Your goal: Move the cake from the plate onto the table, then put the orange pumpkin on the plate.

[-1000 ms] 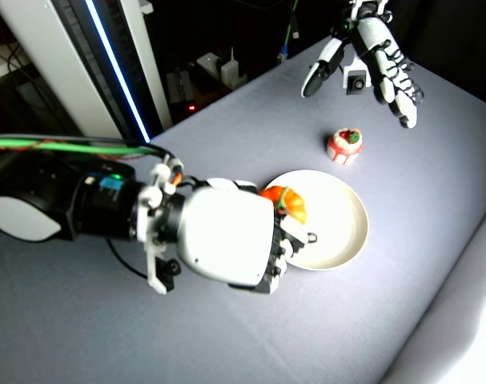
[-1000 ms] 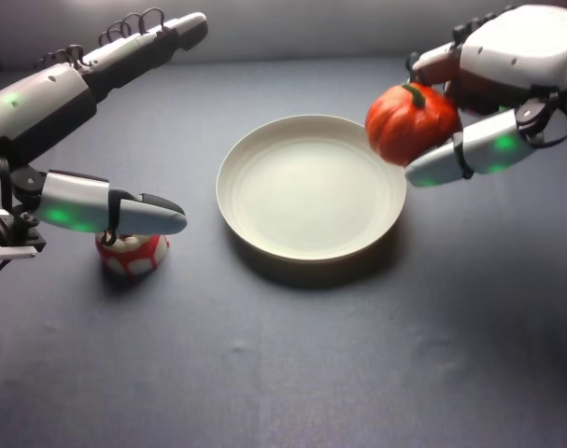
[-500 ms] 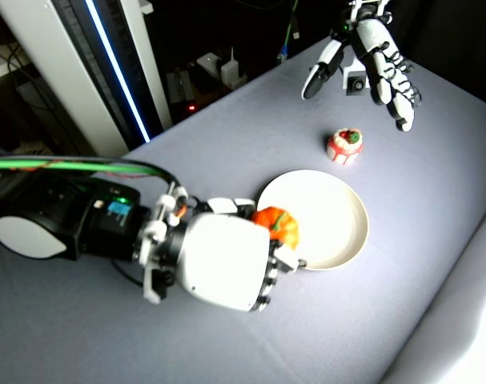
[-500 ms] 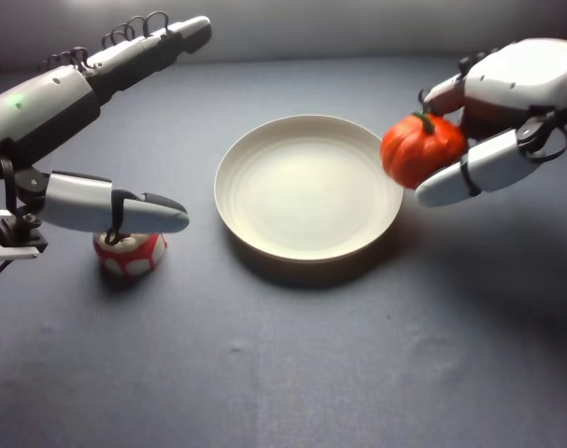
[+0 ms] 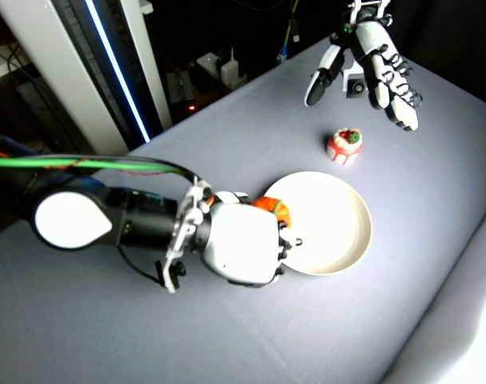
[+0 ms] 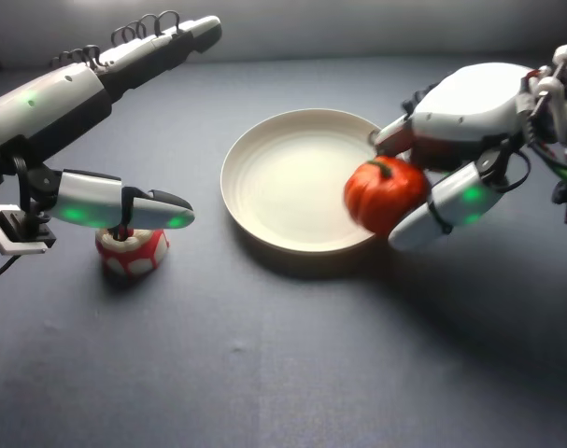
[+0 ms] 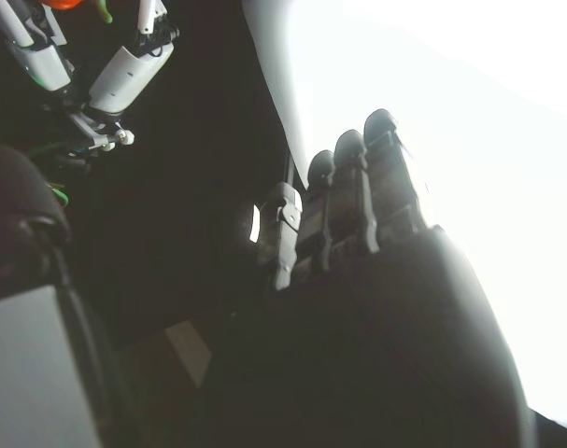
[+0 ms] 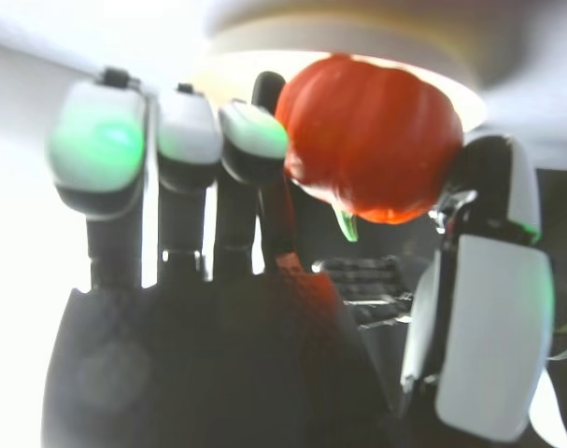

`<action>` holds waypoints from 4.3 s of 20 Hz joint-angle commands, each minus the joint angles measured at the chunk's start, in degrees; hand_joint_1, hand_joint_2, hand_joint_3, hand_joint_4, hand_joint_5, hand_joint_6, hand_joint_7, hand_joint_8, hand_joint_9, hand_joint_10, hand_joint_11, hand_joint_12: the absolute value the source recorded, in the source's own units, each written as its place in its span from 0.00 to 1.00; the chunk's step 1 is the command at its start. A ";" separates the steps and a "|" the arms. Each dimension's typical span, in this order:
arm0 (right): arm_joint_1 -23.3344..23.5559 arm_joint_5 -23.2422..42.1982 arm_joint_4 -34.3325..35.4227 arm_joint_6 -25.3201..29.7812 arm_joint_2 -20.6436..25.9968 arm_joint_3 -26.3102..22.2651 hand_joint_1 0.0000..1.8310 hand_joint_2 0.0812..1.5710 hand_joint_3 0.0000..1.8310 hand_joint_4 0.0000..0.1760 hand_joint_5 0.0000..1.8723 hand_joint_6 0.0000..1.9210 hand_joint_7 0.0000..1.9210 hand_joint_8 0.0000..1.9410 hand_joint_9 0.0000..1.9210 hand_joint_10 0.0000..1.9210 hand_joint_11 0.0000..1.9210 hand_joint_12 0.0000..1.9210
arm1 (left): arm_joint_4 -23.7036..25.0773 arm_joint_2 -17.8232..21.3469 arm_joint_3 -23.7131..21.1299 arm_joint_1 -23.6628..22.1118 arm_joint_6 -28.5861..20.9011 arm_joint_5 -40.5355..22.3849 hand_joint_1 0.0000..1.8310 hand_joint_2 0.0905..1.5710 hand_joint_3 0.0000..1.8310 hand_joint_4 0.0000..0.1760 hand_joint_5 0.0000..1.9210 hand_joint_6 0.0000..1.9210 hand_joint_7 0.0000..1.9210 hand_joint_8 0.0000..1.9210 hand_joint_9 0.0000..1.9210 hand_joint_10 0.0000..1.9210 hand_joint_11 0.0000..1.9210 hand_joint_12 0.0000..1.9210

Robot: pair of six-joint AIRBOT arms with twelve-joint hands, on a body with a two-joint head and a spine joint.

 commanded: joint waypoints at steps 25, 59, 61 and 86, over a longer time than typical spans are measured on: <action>12.32 6.29 -22.08 8.75 0.58 -6.43 0.67 0.72 0.00 0.00 0.60 1.00 0.69 1.00 0.76 1.00 0.81 1.00 | -1.55 -1.41 1.08 -1.25 -0.22 -8.01 0.50 0.53 0.00 0.86 0.00 0.00 0.00 0.00 0.00 0.00 0.02 0.01; 19.02 -1.15 -33.81 8.73 6.09 -10.21 0.47 0.66 0.00 0.00 0.41 0.00 0.36 0.00 0.30 0.00 0.00 0.70 | -1.78 -2.15 0.86 -0.20 -0.22 -12.62 0.47 0.54 0.01 1.00 0.02 0.00 0.00 0.00 0.00 0.00 0.02 0.01; 19.02 -1.14 -32.91 8.72 6.24 -10.05 0.45 0.63 0.00 0.04 0.36 0.00 0.30 0.00 0.26 0.00 0.00 0.62 | -1.78 -2.14 0.87 -0.19 -0.22 -12.59 0.48 0.52 0.00 1.00 0.01 0.00 0.00 0.00 0.00 0.00 0.03 0.01; 17.19 0.80 -25.29 8.32 6.87 -10.24 0.42 0.63 0.01 0.00 0.25 0.00 0.20 0.00 0.13 0.01 0.00 0.31 | -2.71 -1.90 0.11 -0.67 -0.22 -13.74 0.49 0.47 0.00 0.59 0.01 0.00 0.00 0.00 0.00 0.00 0.04 0.01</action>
